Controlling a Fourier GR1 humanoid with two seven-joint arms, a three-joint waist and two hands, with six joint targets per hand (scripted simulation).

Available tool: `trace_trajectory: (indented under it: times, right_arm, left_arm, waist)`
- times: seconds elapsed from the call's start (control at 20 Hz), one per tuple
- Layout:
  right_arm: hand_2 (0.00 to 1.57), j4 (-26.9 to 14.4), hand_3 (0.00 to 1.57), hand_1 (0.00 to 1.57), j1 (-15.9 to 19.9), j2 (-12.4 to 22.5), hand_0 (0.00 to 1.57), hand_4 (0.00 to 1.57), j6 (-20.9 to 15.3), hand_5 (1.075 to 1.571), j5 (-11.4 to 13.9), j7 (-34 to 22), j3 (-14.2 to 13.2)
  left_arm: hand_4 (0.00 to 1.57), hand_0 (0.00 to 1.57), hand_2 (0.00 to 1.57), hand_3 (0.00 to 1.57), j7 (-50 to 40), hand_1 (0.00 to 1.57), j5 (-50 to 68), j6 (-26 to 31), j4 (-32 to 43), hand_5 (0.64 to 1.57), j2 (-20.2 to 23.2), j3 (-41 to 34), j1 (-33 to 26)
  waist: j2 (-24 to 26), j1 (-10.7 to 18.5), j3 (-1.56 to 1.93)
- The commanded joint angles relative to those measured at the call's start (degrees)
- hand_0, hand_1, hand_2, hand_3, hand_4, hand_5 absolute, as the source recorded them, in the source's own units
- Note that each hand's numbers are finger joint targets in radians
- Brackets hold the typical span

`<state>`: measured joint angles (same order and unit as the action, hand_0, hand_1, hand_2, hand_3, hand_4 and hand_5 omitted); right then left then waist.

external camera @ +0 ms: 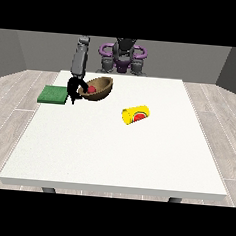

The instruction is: Pick the cup and pour the ball into the bowl, then pick the bowl and place it on the pad

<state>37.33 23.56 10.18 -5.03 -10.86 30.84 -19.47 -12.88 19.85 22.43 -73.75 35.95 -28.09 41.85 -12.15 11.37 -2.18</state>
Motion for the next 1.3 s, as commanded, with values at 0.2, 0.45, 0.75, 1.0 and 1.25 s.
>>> trace_trajectory:
  times: [0.2,0.45,0.75,1.0,1.25]
  right_arm:
    - [1.57,-1.9,1.29,1.57,-2.8,5.6,1.57,0.99,-8.3,1.542,4.8,-11.6,2.4]
    - [1.57,3.2,1.11,1.57,-1.2,11.0,1.57,1.03,-8.4,1.548,7.0,-23.8,6.2]
    - [1.57,5.9,0.87,1.57,5.3,19.6,1.57,1.06,-2.9,1.556,7.6,-36.9,7.4]
    - [1.57,8.6,0.55,1.57,9.1,23.9,1.57,1.10,0.8,1.567,7.5,-43.8,7.4]
    - [1.57,8.4,0.67,1.57,6.0,25.4,1.57,1.07,4.8,1.566,4.8,-39.7,4.2]
  left_arm:
    - [1.16,0.00,0.00,0.00,-0.9,0.00,1.4,0.9,2.6,1.527,1.7,-1.3,0.2]
    - [1.19,0.00,0.00,0.00,1.1,0.00,0.8,1.9,7.6,1.528,2.1,-2.8,-3.3]
    - [1.20,0.00,0.00,0.00,5.6,0.00,-2.2,1.1,11.0,1.537,2.8,-3.4,-7.0]
    - [1.20,0.00,0.00,0.00,9.3,0.00,-2.2,3.1,15.2,1.545,5.4,-4.8,-8.6]
    - [1.20,0.00,0.00,0.00,11.1,0.00,-2.1,2.7,17.2,1.542,7.9,-6.4,-10.8]
  waist:
    - [-0.5,-0.2,1.94]
    - [5.2,-3.8,1.82]
    - [6.4,-7.8,2.09]
    - [6.6,-10.4,2.13]
    - [6.3,-12.1,2.17]
